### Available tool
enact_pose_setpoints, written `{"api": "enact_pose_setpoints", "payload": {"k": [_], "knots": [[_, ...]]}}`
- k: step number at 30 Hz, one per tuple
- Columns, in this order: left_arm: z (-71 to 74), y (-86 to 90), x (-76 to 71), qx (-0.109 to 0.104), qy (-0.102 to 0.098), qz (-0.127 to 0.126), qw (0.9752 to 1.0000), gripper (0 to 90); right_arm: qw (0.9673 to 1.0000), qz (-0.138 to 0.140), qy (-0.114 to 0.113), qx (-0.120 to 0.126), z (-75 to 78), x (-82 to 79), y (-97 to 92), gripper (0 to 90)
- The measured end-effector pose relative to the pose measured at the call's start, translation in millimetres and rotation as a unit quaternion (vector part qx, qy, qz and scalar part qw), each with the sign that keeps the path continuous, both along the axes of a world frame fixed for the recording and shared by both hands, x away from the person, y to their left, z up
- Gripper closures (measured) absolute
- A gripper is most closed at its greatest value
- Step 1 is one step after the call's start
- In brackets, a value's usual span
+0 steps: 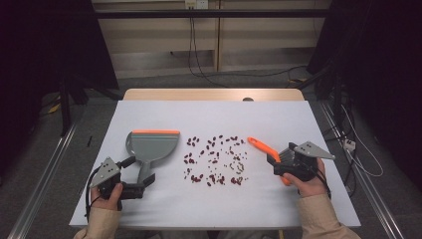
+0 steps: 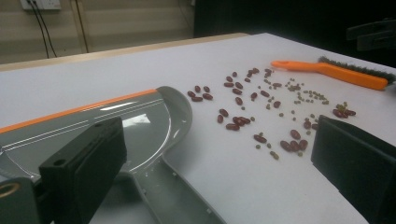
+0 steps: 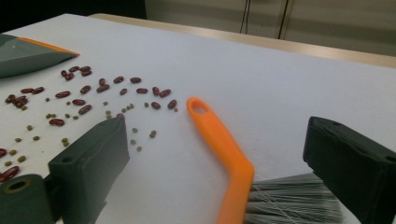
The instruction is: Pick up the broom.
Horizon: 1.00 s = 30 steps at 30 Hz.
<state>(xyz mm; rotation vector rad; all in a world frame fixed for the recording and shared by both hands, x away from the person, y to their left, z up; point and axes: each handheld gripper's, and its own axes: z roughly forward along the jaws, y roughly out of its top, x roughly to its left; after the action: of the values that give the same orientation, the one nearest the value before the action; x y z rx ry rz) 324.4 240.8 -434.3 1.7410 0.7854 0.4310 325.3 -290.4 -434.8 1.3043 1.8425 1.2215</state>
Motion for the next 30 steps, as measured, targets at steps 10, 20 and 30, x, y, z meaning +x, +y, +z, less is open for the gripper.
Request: {"api": "enact_pose_setpoints", "payload": {"k": [10,20,30], "knots": [[-0.3,0.0,0.1,0.000,0.001,0.000,1.0000,3.2,0.9993,-0.016,0.034,-0.010,-3.0,20.3,-0.3,8.3],[-0.4,0.1,-0.1,0.000,0.001,0.001,1.0000,3.2,0.9955,-0.005,0.084,-0.043,-0.8,42.8,4.9,30.1],[-0.9,0.2,0.0,-0.002,0.003,0.001,1.0000,3.2,0.9860,0.014,0.144,-0.083,0.1,58.2,9.4,52.7]]}}
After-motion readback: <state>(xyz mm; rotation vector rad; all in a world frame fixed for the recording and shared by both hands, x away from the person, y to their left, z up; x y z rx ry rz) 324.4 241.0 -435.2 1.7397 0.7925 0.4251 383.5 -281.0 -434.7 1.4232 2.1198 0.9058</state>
